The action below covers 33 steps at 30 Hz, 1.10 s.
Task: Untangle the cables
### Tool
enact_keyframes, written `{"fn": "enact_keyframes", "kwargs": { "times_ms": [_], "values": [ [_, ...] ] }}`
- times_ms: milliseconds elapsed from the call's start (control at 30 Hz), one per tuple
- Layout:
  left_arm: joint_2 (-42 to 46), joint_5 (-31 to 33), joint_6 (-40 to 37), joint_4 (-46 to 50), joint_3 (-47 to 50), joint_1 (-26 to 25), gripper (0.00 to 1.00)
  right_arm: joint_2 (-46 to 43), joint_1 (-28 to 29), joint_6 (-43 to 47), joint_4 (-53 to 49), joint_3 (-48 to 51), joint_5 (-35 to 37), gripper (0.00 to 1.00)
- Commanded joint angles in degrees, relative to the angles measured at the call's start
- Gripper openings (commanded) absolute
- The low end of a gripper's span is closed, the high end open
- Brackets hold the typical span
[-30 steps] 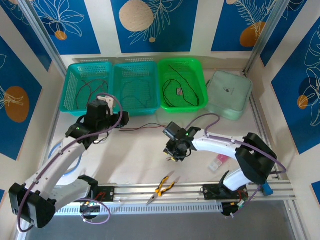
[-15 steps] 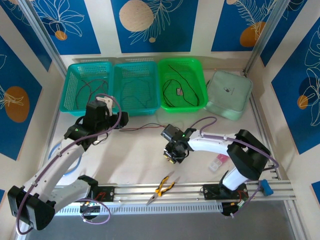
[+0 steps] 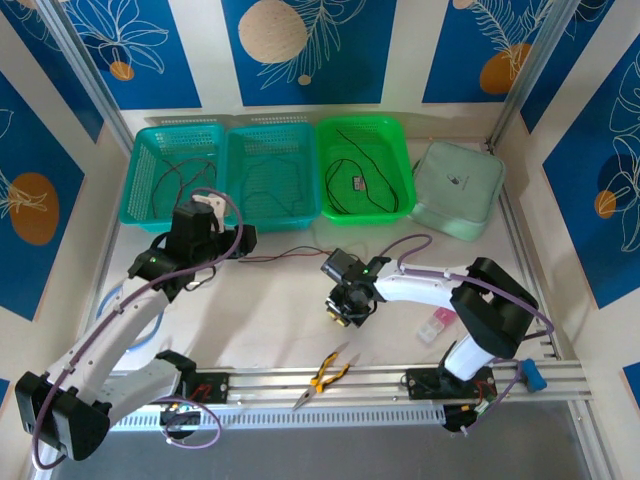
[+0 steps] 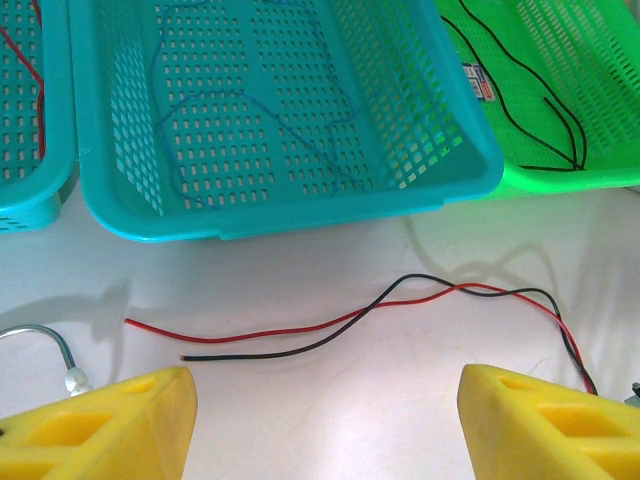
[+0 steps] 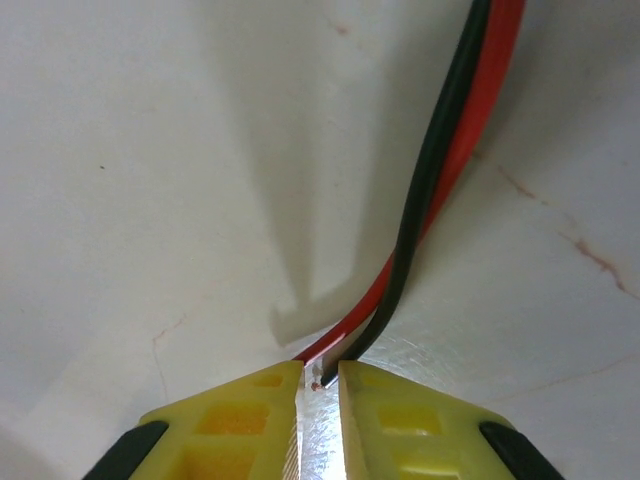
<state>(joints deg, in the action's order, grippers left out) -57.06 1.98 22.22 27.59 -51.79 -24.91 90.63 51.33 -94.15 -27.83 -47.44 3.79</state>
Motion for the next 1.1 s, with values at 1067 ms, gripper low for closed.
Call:
{"fn": "enact_keyframes", "kwargs": {
  "times_ms": [1067],
  "values": [
    [0.82, -1.36, 0.02, 1.67, 1.25, -3.48, 0.69, 3.15, 1.47, 12.67, -10.58, -6.08, 2.63, 0.23]
  ]
}}
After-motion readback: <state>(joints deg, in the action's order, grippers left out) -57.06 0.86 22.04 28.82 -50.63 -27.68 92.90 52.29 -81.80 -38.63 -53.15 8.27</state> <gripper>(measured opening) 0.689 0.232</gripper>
